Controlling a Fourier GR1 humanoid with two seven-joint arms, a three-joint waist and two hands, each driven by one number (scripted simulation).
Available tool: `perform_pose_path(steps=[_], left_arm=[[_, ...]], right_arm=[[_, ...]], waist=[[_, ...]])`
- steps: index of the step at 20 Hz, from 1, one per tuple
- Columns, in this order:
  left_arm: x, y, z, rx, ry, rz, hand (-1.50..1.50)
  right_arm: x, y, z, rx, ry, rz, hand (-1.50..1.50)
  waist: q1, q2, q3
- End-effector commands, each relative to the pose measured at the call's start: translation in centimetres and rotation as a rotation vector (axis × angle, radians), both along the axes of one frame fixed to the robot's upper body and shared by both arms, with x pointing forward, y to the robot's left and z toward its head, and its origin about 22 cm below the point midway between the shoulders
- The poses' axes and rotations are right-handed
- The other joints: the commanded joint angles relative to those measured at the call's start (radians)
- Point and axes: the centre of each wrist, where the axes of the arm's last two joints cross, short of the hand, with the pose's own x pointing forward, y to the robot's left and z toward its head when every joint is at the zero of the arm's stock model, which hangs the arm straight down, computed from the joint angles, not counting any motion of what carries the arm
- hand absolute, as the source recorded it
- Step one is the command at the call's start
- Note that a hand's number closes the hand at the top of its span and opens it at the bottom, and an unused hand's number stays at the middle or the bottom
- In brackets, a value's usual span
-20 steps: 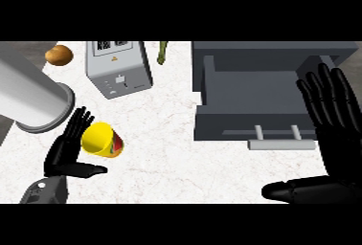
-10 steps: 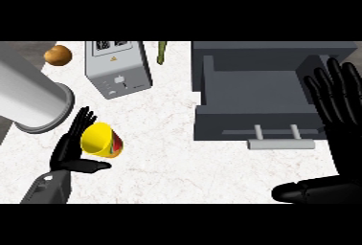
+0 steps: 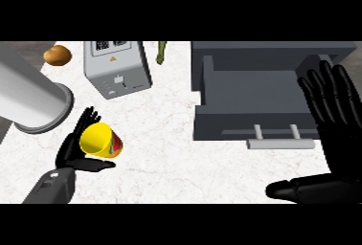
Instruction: Pick up the cup, place it into the drawer and close the drawer
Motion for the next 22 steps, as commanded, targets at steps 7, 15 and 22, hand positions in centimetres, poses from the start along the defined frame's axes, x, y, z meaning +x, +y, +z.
perform_pose_path(steps=[7, 15, 22], left_arm=[[0.8, -0.8, -0.1, -0.155, -0.037, -0.075, -1.5], [-0.9, -1.6, -1.6, -0.269, -0.033, -0.138, -1.5], [1.5, -2.6, 0.1, -0.294, -0.133, -0.16, 1.5]], right_arm=[[-0.1, 1.1, -0.1, -0.002, 0.014, -0.013, -1.5], [0.1, -0.4, 0.1, 0.001, 0.008, 0.009, -1.5], [-0.5, -0.9, 0.8, -0.008, 0.002, -0.009, -1.5]], waist=[[-0.001, 0.001, -0.001], [0.002, 0.002, -0.001], [-0.004, 0.001, -0.001]])
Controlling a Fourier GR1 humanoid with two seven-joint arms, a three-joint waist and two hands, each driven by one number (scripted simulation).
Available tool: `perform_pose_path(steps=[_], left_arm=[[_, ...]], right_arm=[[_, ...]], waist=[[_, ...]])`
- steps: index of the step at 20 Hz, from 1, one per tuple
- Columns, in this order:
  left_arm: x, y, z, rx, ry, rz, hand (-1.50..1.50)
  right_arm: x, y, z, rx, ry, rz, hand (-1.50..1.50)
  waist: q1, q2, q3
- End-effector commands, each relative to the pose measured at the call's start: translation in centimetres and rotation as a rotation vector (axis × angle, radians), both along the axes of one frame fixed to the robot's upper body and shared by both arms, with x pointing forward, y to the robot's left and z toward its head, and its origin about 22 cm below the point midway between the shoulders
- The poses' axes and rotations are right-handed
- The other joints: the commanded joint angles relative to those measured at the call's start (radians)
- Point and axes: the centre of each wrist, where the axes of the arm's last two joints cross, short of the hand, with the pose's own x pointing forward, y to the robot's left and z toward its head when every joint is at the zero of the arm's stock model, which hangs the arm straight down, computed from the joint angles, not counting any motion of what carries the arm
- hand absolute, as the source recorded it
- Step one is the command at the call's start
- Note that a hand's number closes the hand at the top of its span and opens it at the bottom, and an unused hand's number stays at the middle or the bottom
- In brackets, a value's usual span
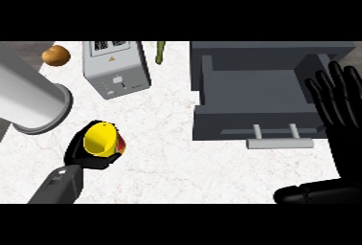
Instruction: Pick up the cup, place it into the drawer and close the drawer
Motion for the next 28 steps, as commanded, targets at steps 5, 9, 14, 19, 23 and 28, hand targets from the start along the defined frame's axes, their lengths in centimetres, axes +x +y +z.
perform_pose_path(steps=[5, 9, 14, 19, 23, 28], left_arm=[[0.9, 0.4, 1.0, -0.068, -0.216, 0.005, 1.5], [0.6, -0.2, 0.9, -0.044, -0.267, 0.152, 1.5], [-1.5, -2.5, -0.7, -0.017, -0.294, 0.349, 1.5], [1.5, -2.1, 2.7, -0.098, -0.362, 0.254, 1.5], [0.5, -4.7, 4.2, -0.055, -0.41, 0.189, 1.5], [2.9, -7.0, 11.5, -0.056, -0.432, 0.106, 1.5]], right_arm=[[0.6, -1.2, -0.1, 0.003, 0.011, 0.001, -1.5], [-0.9, -0.4, 0.4, 0.013, 0.007, -0.008, -1.5], [0.5, -0.1, -0.7, -0.014, 0.004, -0.025, -1.5], [0.2, 0.6, -1.2, -0.005, 0.016, -0.009, -1.5], [-0.3, -1.1, -0.6, -0.023, 0.027, -0.042, -1.5], [-0.9, -0.7, -0.6, -0.001, 0.038, -0.037, -1.5]], waist=[[-0.002, 0.003, 0.0], [0.01, -0.006, 0.002], [0.026, -0.008, 0.003], [0.02, -0.007, 0.003], [0.025, -0.01, 0.004], [0.027, -0.012, 0.004]])
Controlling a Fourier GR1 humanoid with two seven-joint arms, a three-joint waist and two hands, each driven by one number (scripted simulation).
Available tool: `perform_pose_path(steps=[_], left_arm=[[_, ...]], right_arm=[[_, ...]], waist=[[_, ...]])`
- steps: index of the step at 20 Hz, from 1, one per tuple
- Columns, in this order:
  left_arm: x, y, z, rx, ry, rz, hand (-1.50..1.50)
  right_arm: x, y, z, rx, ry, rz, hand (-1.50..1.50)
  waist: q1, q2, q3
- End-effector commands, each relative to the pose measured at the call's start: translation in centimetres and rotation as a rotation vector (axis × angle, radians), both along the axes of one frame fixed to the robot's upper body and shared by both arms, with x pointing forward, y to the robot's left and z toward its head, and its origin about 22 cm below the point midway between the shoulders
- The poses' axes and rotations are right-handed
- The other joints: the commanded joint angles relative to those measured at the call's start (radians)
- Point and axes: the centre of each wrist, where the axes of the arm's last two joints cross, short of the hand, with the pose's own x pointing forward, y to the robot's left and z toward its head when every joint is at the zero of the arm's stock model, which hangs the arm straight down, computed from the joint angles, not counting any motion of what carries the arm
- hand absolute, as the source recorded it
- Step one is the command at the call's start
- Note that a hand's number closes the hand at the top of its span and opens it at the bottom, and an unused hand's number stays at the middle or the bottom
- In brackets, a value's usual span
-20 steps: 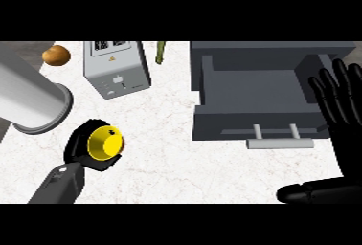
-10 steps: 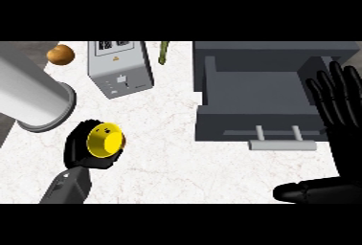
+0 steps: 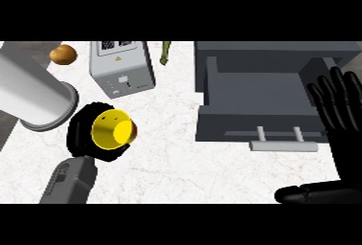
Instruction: Pick up the cup, place it into the drawer and close the drawer
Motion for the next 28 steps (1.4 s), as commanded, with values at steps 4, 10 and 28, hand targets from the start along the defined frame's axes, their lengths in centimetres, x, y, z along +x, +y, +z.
perform_pose_path(steps=[4, 10, 28], left_arm=[[0.6, -5.0, 7.4, -0.036, -0.056, -0.076, 1.5], [2.0, -9.2, 13.8, -0.011, -0.072, -0.083, 1.5], [8.4, -17.2, 24.6, 0.128, -0.036, -0.092, 1.5]], right_arm=[[-0.8, -0.9, -1.0, -0.002, -0.01, 0.001, -1.5], [-0.5, -0.5, 1.9, -0.01, -0.027, 0.019, -1.5], [0.7, -0.9, -0.8, -0.003, -0.016, 0.008, -1.5]], waist=[[-0.009, 0.002, 0.0], [-0.017, 0.003, -0.001], [-0.026, 0.008, -0.001]])
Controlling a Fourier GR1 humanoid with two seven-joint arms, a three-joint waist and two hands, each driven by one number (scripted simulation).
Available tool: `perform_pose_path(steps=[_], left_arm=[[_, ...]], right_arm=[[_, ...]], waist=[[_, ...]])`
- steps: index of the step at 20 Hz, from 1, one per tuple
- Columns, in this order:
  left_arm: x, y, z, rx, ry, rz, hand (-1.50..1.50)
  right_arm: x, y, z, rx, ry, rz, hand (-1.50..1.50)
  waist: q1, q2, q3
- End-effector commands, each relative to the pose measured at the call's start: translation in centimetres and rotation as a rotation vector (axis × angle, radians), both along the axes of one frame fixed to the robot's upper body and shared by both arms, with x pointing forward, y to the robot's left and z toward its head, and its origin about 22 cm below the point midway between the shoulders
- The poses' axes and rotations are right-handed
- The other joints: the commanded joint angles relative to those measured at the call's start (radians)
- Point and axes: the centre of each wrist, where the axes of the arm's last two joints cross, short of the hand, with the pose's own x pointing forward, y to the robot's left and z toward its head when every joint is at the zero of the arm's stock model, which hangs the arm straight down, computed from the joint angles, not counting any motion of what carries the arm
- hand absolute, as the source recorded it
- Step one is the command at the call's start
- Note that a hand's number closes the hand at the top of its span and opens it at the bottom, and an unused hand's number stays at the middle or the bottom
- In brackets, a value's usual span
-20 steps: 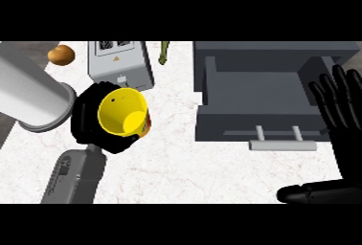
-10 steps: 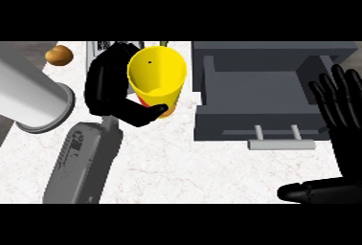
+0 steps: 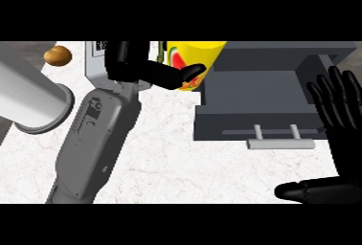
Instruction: Pick up the cup, place it into the drawer and close the drawer
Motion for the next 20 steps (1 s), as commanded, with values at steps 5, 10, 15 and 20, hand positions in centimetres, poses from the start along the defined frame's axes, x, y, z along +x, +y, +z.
perform_pose_path(steps=[5, 10, 15, 20], left_arm=[[2.4, -4.0, 1.0, 0.114, 0.038, 0.021, 1.5], [3.5, -5.2, 2.0, 0.089, 0.094, 0.011, 1.5], [4.3, -7.6, 0.4, 0.139, 0.097, 0.058, 1.5], [4.6, -8.7, -0.8, 0.16, 0.15, 0.057, 1.5]], right_arm=[[-0.6, -0.2, 1.2, 0.005, -0.016, 0.002, -1.5], [-1.0, -1.7, 0.7, -0.014, -0.004, 0.0, -1.5], [0.6, -0.7, -0.9, -0.006, 0.007, 0.004, -1.5], [2.0, -0.4, 1.0, -0.017, -0.003, 0.03, -1.5]], waist=[[-0.009, 0.001, 0.0], [-0.01, 0.001, 0.0], [-0.024, 0.006, 0.001], [-0.049, 0.011, 0.001]])
